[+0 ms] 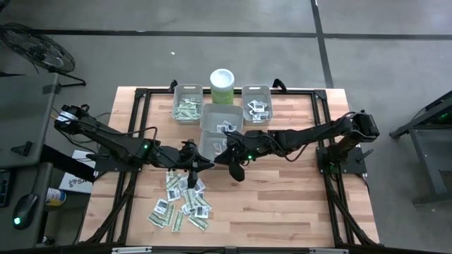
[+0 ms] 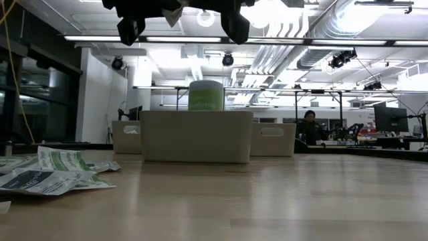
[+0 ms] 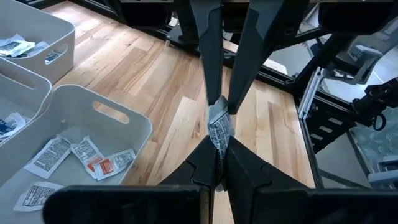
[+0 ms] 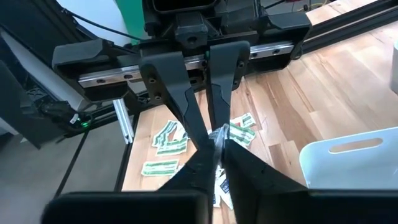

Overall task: Pick & Place First Aid Supplies
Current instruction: Put the towelette pack into the right bin

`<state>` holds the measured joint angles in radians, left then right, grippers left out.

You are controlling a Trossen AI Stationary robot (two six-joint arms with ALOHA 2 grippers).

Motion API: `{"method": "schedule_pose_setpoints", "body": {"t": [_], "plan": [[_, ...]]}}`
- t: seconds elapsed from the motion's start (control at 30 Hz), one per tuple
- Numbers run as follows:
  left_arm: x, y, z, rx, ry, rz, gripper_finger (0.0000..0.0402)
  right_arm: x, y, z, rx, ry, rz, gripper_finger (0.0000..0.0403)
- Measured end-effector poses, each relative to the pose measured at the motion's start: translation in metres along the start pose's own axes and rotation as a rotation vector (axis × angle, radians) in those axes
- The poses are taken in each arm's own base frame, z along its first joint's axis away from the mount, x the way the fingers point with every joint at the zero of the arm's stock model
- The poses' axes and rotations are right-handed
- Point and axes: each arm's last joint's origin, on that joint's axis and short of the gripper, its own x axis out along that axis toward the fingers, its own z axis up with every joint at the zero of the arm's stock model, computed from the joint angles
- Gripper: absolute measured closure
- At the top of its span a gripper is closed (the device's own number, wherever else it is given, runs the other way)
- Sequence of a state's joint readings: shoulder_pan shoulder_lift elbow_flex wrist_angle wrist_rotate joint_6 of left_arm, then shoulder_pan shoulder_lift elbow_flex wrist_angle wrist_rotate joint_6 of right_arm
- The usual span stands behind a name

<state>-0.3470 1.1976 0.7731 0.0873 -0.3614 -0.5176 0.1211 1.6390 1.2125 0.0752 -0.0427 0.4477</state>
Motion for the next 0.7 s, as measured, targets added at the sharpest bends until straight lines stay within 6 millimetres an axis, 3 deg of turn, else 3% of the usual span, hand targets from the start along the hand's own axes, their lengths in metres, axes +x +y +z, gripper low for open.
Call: {"method": "schedule_pose_setpoints", "body": {"t": [0.1,0.47,0.7], "plan": [[0.0000,0.0000,0.0000,0.001,0.000,0.000,0.0381,-0.0001,-0.0011,0.0006,0.006,0.008,0.020,0.0398],[0.0000,0.0006,-0.0007,0.003,0.006,0.006,0.0376,-0.0002,-0.0051,0.0025,0.029,-0.001,0.002,0.0402],[0.0000,0.0009,-0.0007,0.036,0.002,0.019,0.0328,-0.0001,-0.0058,0.0021,0.052,0.002,-0.006,0.0403]]}}
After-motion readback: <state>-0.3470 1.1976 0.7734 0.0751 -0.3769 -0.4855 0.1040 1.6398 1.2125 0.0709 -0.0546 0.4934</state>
